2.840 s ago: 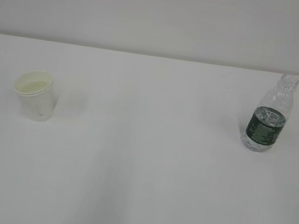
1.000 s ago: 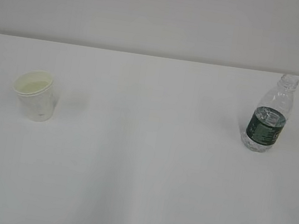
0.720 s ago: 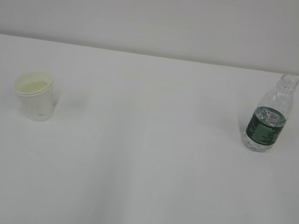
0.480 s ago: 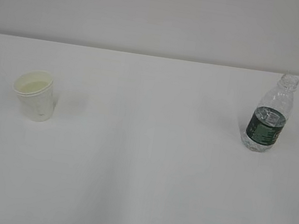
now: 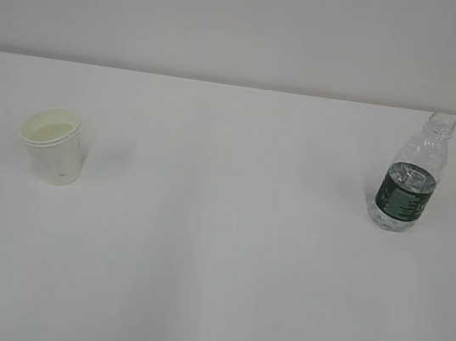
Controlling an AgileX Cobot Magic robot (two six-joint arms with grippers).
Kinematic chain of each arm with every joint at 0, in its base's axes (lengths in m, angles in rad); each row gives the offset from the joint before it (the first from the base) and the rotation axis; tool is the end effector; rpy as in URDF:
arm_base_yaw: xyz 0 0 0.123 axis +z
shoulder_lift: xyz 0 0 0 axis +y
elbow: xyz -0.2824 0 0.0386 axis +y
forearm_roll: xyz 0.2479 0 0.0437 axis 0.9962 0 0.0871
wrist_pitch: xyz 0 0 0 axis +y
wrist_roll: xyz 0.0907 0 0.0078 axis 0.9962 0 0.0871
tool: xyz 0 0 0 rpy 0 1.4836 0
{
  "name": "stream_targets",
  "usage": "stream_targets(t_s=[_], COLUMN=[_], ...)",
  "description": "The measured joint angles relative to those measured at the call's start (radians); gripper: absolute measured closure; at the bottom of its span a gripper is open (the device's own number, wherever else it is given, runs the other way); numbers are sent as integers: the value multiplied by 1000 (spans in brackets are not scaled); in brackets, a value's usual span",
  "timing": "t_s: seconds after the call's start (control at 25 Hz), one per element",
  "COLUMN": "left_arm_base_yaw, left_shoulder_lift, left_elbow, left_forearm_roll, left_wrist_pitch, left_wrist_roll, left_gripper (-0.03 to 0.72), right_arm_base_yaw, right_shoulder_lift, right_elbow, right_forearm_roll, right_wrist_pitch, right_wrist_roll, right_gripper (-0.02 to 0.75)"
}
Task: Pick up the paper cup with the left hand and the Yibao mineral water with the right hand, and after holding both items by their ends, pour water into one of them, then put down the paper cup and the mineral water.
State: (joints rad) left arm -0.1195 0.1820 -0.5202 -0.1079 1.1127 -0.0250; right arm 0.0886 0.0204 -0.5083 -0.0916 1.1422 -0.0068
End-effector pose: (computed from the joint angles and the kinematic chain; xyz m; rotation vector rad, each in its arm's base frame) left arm 0.0175 -0.0110 0.2781 0.1046 2.2582 -0.2118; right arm -0.0058 -0.0081 0.2734 -0.0936 2.1327 -0.0633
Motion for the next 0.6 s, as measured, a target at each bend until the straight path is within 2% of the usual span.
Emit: stream_targets(t_s=[0.6], left_arm_base_yaw=[0], left_shoulder_lift=[0], left_elbow=[2], left_forearm_roll=[0], left_wrist_pitch=[-5], left_wrist_roll=[-1], left_gripper=[232], right_arm_base_yaw=[0], right_shoulder_lift=[0], right_elbow=[0], right_forearm_roll=[0], right_wrist_pitch=[0], right_wrist_roll=[0], right_gripper=[220])
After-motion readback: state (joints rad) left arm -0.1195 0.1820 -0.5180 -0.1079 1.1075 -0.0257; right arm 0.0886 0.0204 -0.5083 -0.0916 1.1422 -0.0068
